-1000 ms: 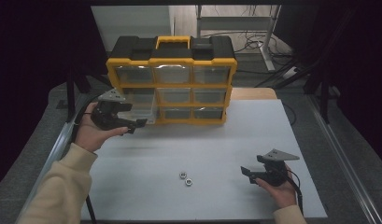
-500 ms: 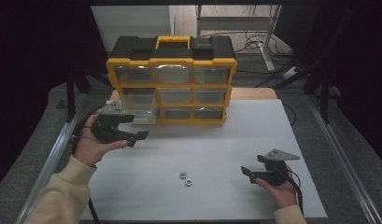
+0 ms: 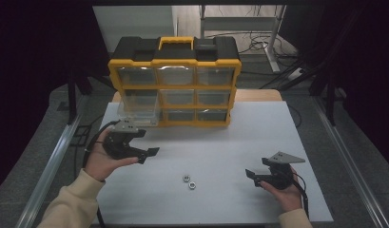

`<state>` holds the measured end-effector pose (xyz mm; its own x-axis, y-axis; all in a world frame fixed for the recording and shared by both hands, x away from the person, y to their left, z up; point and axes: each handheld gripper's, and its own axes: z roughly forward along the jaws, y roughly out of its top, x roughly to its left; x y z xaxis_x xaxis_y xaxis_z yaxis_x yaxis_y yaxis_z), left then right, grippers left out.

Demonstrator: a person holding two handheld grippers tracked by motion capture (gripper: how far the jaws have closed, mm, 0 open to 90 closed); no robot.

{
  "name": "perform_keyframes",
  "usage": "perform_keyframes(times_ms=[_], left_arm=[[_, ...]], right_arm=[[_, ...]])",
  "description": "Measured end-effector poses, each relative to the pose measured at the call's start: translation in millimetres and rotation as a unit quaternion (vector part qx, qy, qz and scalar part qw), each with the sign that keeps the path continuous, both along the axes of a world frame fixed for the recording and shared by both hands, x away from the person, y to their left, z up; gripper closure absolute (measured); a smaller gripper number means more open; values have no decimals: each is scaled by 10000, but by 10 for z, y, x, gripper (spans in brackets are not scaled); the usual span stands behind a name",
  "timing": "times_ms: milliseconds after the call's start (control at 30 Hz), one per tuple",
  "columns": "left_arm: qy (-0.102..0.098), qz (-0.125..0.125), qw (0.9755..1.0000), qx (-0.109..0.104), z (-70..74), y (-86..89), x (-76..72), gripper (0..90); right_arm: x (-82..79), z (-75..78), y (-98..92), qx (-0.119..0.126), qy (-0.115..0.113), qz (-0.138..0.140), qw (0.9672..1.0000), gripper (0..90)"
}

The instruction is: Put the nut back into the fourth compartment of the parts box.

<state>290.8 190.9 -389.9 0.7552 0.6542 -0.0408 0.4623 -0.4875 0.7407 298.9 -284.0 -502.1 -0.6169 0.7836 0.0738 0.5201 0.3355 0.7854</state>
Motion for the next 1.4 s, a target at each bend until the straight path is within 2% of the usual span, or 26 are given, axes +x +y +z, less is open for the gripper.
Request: perform_keyframes(times_ms=[400,767,1400], left_arm=[[141,-257,9994,186,-210,-232,-12,205],[279,-318,9987,278,-366,-332,-20,206],[412,-421,9974,424,-530,-496,1,210]], right_arm=[[1,2,-5,18,-8,-12,10000,164],[-1,-4,1,-8,9,-6,10000,164],[-2,-9,7,-39,15,4,10000,164]])
